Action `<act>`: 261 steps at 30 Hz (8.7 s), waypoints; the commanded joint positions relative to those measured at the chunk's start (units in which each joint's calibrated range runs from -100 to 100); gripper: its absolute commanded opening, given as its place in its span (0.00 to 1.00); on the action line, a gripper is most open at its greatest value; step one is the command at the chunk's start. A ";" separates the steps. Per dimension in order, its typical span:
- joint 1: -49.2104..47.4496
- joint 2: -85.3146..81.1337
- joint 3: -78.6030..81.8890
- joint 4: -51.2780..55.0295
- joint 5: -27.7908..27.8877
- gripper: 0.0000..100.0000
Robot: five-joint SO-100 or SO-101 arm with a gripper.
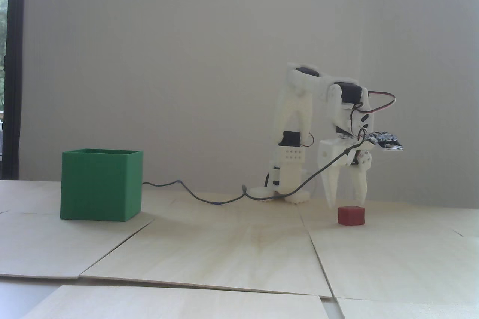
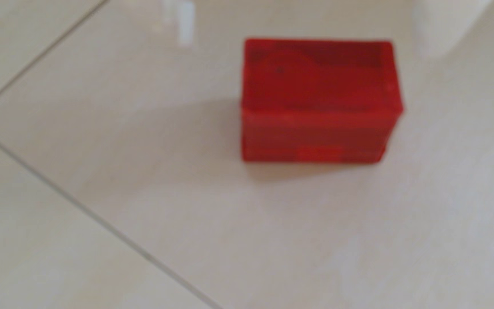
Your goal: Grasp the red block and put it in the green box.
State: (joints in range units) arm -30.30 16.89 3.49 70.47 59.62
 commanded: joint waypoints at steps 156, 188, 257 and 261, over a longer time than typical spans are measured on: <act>1.39 6.28 -7.22 -5.20 2.80 0.27; 1.39 7.31 -8.99 -5.20 2.38 0.19; 60.66 -15.83 -25.94 3.56 2.22 0.02; 60.74 -11.96 -25.94 -0.06 2.22 0.02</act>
State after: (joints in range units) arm 30.53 2.20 -19.52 75.29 62.19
